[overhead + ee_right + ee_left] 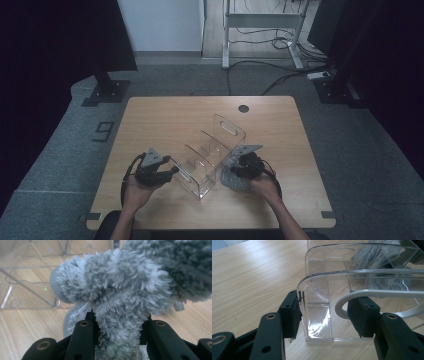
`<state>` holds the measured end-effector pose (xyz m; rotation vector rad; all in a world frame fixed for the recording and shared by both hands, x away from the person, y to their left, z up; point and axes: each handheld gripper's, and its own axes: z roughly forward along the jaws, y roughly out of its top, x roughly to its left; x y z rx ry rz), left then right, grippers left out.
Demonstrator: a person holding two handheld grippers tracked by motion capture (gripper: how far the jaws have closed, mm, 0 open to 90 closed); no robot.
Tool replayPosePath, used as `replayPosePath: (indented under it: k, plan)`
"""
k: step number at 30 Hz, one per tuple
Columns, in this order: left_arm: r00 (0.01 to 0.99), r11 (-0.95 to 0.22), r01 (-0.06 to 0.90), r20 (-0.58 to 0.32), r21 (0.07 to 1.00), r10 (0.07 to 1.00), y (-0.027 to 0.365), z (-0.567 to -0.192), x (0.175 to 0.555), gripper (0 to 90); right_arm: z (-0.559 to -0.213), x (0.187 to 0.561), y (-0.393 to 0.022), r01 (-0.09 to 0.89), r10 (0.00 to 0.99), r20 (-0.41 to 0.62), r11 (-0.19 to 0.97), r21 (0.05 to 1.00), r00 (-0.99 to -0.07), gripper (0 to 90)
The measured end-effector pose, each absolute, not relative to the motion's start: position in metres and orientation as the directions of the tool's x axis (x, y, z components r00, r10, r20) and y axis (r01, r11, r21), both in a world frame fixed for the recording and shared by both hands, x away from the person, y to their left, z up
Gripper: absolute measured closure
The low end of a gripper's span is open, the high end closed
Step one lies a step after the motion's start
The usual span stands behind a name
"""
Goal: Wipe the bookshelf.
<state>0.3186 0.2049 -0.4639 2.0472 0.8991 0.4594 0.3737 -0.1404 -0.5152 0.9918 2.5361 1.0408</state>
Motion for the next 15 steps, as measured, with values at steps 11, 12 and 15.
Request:
replayPosePath:
  k: [11, 12, 15]
  plan:
    - [0.668, -0.386, 0.431, -0.001, 0.816, 0.744, 0.2063, -0.4651, 0.3188, 45.2, -0.5188, 0.3732, -0.1359, 0.518, 0.674, 0.025, 0.543, 0.661, -0.738, 67.3]
    - [0.667, -0.385, 0.430, -0.001, 0.817, 0.745, 0.2065, -0.4652, 0.3189, 45.1, -0.5182, 0.3731, -0.1368, 0.517, 0.673, 0.026, 0.542, 0.663, -0.739, 67.1]
    - [0.666, -0.382, 0.430, -0.002, 0.818, 0.746, 0.2070, -0.4656, 0.3191, 45.1, -0.5150, 0.3713, -0.1414, 0.517, 0.671, 0.029, 0.542, 0.662, -0.741, 66.8]
